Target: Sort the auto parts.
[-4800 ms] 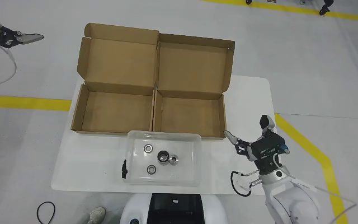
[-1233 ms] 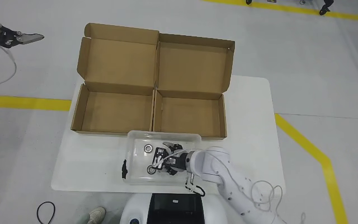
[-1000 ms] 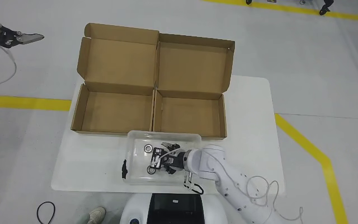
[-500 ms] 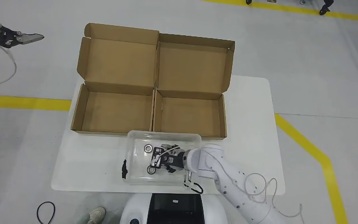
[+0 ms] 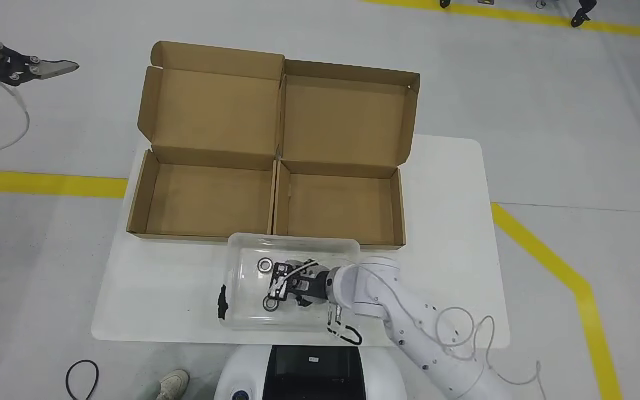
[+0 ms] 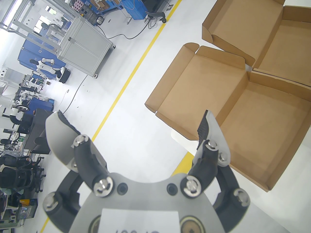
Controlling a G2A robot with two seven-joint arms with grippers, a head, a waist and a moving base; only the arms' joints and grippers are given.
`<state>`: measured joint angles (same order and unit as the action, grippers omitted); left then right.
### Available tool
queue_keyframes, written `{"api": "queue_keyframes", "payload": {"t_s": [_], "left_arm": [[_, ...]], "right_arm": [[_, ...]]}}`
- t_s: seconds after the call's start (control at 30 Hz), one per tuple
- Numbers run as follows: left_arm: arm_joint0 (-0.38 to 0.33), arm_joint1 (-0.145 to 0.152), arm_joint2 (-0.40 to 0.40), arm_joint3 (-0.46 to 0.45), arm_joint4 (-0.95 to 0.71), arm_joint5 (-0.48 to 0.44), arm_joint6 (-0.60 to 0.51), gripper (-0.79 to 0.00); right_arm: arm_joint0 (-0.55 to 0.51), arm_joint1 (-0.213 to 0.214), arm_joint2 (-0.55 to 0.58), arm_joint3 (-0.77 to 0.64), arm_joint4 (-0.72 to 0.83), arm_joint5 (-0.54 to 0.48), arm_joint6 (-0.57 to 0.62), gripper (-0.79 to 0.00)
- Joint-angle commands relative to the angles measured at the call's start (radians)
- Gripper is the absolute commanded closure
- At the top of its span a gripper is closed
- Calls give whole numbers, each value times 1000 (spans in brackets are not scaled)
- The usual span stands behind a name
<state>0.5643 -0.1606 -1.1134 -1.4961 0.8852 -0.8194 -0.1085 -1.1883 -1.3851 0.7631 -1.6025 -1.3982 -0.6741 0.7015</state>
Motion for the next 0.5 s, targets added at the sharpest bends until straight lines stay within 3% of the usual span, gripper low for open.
{"api": "queue_keyframes", "payload": {"t_s": [0.0, 0.23, 0.47], "left_arm": [[0, 0, 0, 0, 0, 0, 0, -785], [0, 0, 0, 0, 0, 0, 0, -785], [0, 0, 0, 0, 0, 0, 0, -785]], "right_arm": [[0, 1, 0, -3, -3, 5, 3, 0], [2, 4, 7, -43, 32, 6, -71, 0], [-15, 18, 67, -80, 101, -61, -309, 0]]}}
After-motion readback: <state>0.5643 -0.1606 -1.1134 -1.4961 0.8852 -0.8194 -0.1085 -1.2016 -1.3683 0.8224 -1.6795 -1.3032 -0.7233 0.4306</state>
